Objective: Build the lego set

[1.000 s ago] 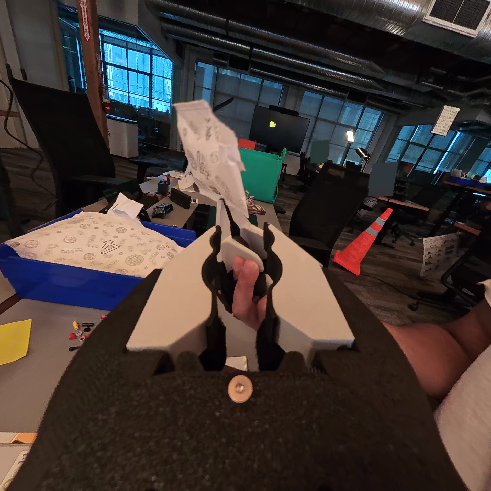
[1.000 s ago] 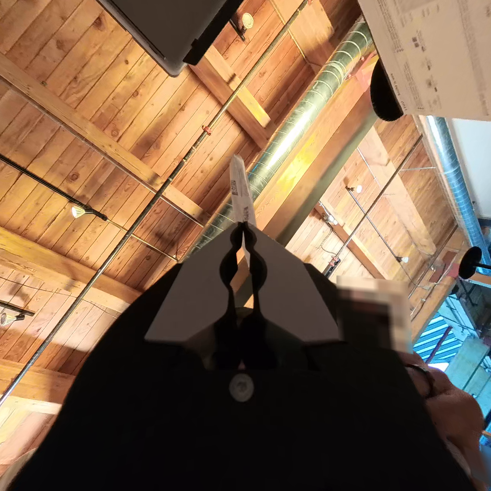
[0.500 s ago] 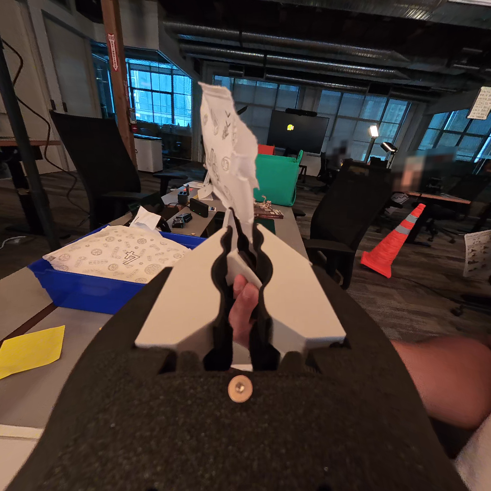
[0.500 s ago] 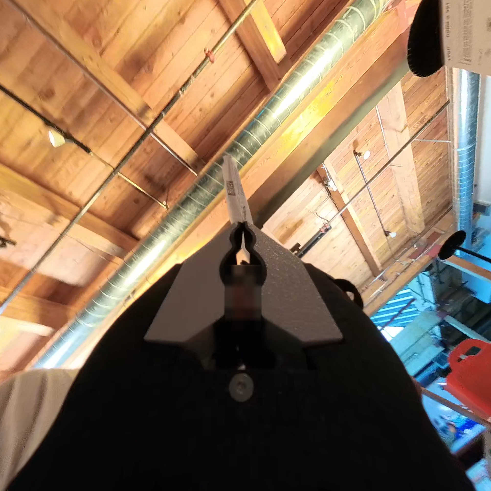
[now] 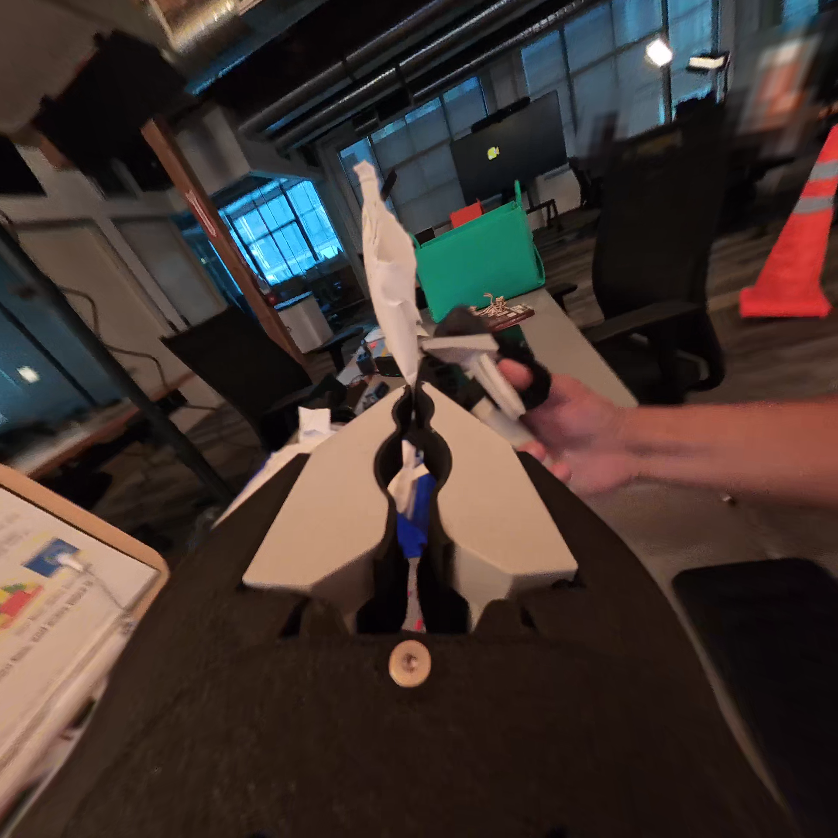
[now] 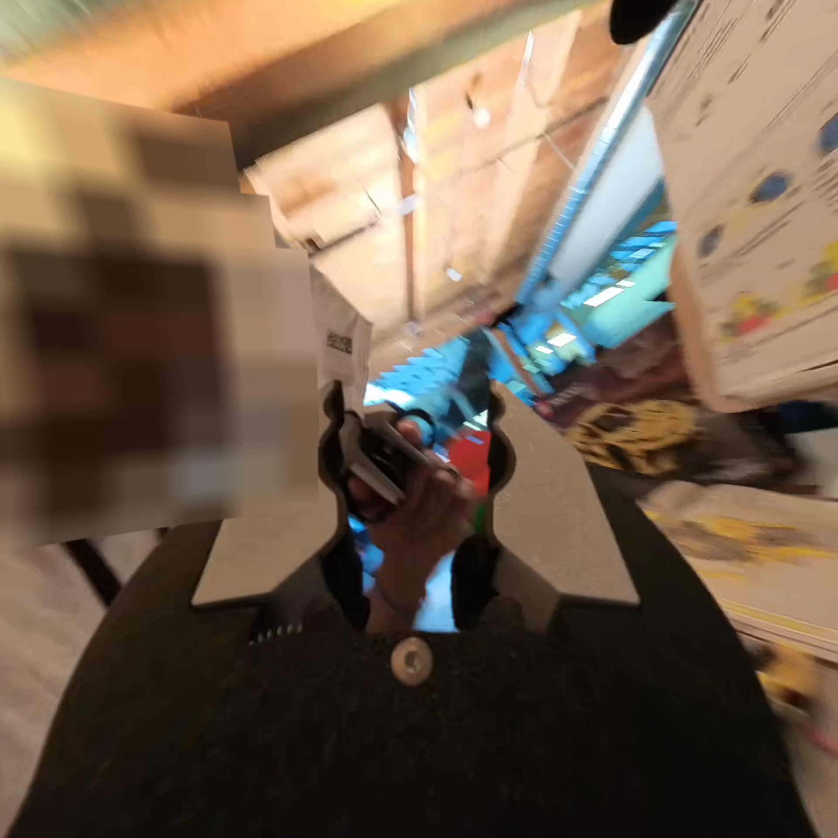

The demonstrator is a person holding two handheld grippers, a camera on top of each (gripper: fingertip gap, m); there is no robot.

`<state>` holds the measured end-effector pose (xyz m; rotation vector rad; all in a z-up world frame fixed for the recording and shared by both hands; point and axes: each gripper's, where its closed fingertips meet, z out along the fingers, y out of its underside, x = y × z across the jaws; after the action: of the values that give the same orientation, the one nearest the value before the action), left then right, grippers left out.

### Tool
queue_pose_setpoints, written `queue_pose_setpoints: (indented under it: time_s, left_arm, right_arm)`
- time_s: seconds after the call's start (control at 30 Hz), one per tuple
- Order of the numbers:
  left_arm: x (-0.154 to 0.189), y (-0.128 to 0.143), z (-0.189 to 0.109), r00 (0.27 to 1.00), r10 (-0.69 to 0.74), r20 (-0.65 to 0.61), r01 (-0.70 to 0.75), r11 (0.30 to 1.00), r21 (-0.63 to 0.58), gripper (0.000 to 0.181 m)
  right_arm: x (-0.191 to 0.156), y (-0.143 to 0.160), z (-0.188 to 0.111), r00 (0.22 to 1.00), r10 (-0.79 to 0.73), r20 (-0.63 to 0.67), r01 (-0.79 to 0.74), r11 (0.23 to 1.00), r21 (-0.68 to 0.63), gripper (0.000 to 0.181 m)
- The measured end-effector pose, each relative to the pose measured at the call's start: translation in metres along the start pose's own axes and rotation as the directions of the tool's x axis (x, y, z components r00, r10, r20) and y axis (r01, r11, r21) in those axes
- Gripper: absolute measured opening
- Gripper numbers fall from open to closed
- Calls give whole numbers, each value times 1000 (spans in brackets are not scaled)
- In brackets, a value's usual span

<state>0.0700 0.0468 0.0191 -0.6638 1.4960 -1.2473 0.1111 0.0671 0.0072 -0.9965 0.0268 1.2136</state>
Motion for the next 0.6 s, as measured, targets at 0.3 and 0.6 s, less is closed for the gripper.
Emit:
queue_pose_setpoints:
  time_s: [0.3,0.6]
  left_arm:
    - [24,-10,-11,980,164,-115,-140,972,191,0]
    - [43,14,-5,956,4,-294,29,994,109,0]
  right_arm:
    - [-58,9,-4,696,-710,104,560,447,-697,73]
    - [-71,24,-14,673,-695,254,560,253,-789,0]
